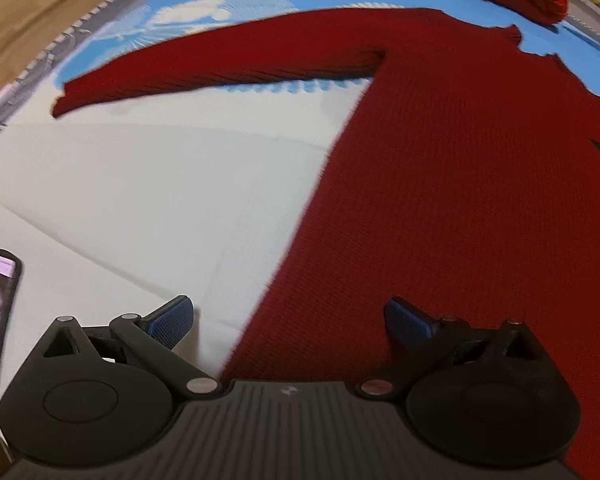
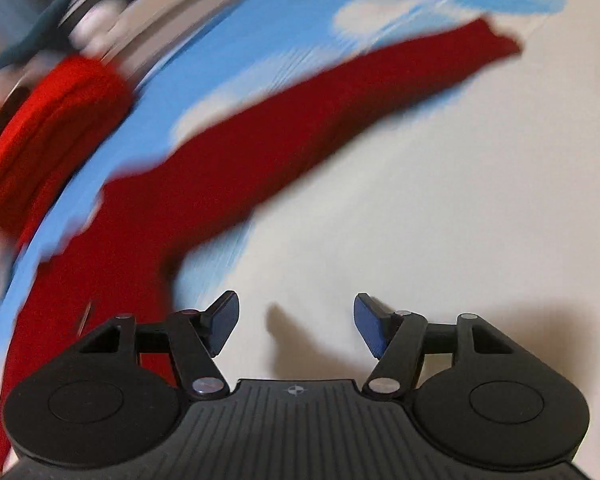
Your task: Fold small clothes
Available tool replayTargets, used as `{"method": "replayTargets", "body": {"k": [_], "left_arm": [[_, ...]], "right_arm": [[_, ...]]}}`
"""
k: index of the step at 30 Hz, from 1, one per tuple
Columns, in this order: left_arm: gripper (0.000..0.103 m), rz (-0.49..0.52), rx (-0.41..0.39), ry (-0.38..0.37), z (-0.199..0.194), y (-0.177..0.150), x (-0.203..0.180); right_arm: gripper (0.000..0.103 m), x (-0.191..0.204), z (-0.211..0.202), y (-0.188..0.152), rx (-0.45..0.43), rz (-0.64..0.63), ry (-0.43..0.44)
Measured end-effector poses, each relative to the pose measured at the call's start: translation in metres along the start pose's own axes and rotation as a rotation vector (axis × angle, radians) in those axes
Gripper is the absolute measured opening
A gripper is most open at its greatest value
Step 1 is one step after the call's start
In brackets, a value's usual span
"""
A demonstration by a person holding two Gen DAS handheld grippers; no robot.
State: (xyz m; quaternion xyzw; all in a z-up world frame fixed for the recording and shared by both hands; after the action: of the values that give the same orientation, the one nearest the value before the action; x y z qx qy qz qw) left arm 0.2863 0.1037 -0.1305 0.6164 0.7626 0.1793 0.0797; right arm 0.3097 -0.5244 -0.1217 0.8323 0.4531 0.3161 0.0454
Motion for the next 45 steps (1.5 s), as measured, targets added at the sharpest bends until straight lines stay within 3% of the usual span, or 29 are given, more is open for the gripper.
{"method": "replayTargets", "body": {"k": [2, 4, 8, 13, 23, 24, 25, 26, 27, 28, 29, 31, 38, 42, 45], "left_arm": [[0.103, 0.005, 0.009, -0.015, 0.000, -0.004, -0.004], [0.103, 0.005, 0.015, -0.032, 0.001, -0.009, -0.007], [0.103, -0.022, 0.024, -0.061, 0.001, -0.021, -0.007], [0.103, -0.072, 0.037, -0.092, -0.006, -0.044, 0.003], [0.103, -0.006, 0.084, -0.126, -0.022, -0.080, 0.014], [0.103, -0.013, 0.091, -0.129, -0.023, -0.081, 0.017], [0.102, -0.019, 0.093, -0.130, -0.024, -0.082, 0.019], [0.089, -0.031, 0.084, -0.129, -0.026, -0.081, 0.020], [0.077, -0.048, 0.056, -0.127, -0.030, -0.082, 0.023], [0.045, -0.059, 0.021, -0.138, -0.037, -0.081, 0.023], [0.023, -0.057, 0.019, -0.168, -0.041, -0.081, 0.021], [0.020, -0.060, 0.002, -0.190, -0.050, -0.087, 0.022], [0.022, 0.005, 0.011, -0.216, -0.068, -0.123, 0.031], [0.027, 0.035, -0.003, -0.225, -0.067, -0.127, 0.037], [0.048, 0.039, -0.014, -0.209, -0.067, -0.133, 0.042]], "right_arm": [[0.072, 0.012, -0.010, -0.043, 0.086, -0.071, 0.012], [0.072, 0.019, -0.019, -0.082, 0.139, -0.153, -0.038], [0.072, 0.031, -0.029, -0.130, 0.144, -0.289, -0.120], [0.073, 0.033, -0.033, -0.156, 0.084, -0.346, -0.132], [0.074, 0.006, -0.050, -0.153, 0.039, -0.063, 0.042], [0.072, 0.006, -0.050, -0.154, 0.035, -0.066, 0.041], [0.047, 0.005, -0.051, -0.155, 0.033, -0.093, 0.007], [0.016, 0.005, -0.050, -0.158, 0.041, -0.122, -0.021], [0.016, 0.007, -0.051, -0.162, 0.045, -0.117, -0.006], [0.016, 0.008, -0.053, -0.164, 0.042, -0.107, -0.003], [0.015, 0.010, -0.056, -0.166, 0.031, -0.118, -0.003], [0.014, 0.010, -0.062, -0.168, 0.001, -0.125, -0.017], [0.011, -0.019, -0.081, -0.167, 0.011, -0.062, -0.038], [0.012, -0.022, -0.075, -0.172, 0.032, -0.148, -0.082], [0.016, -0.018, -0.074, -0.173, 0.025, -0.203, -0.126]]}}
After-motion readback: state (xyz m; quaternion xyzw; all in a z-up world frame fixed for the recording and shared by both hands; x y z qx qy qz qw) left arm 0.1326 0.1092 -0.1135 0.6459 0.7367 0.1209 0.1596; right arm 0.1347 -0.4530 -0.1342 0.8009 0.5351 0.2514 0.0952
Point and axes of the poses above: each gripper's, at about its wrist camera, not at the fingertips, and z roughly the way its jaws point, x to its left, y to its top, the point moved 9 cm from there along z, roughly the way its jaws point, and after that the axes turned 5 degrees about x, right-handed, at the moved point
